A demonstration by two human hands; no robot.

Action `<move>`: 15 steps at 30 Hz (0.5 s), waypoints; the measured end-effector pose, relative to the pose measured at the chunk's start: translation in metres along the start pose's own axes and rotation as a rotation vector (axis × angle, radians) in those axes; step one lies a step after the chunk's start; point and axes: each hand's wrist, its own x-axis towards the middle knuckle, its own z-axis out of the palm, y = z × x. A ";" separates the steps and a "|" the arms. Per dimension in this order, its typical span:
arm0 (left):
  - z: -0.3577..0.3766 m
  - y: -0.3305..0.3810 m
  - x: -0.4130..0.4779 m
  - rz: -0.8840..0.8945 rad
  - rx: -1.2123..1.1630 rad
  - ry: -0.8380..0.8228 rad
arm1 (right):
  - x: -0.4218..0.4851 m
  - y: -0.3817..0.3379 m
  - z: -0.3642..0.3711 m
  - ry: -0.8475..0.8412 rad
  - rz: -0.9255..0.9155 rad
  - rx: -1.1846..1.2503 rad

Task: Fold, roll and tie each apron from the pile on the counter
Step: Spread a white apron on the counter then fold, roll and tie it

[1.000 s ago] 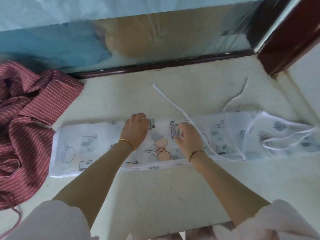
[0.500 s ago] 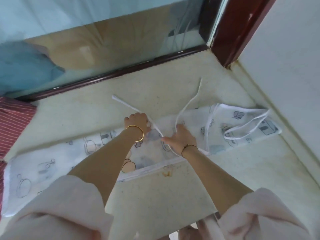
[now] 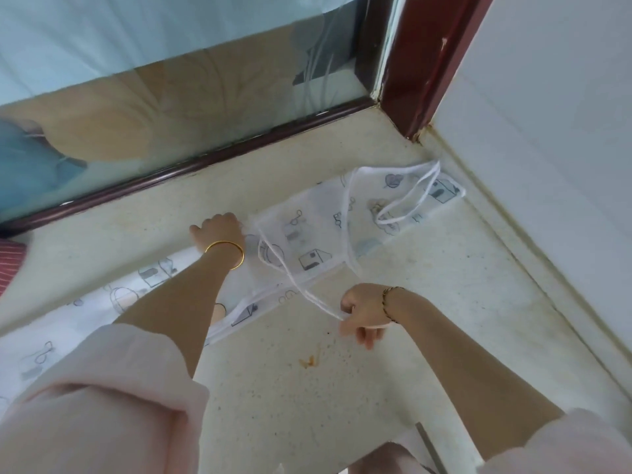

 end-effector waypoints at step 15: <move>0.004 0.070 -0.048 0.436 -0.536 -0.265 | -0.031 0.014 -0.017 0.063 0.389 -0.181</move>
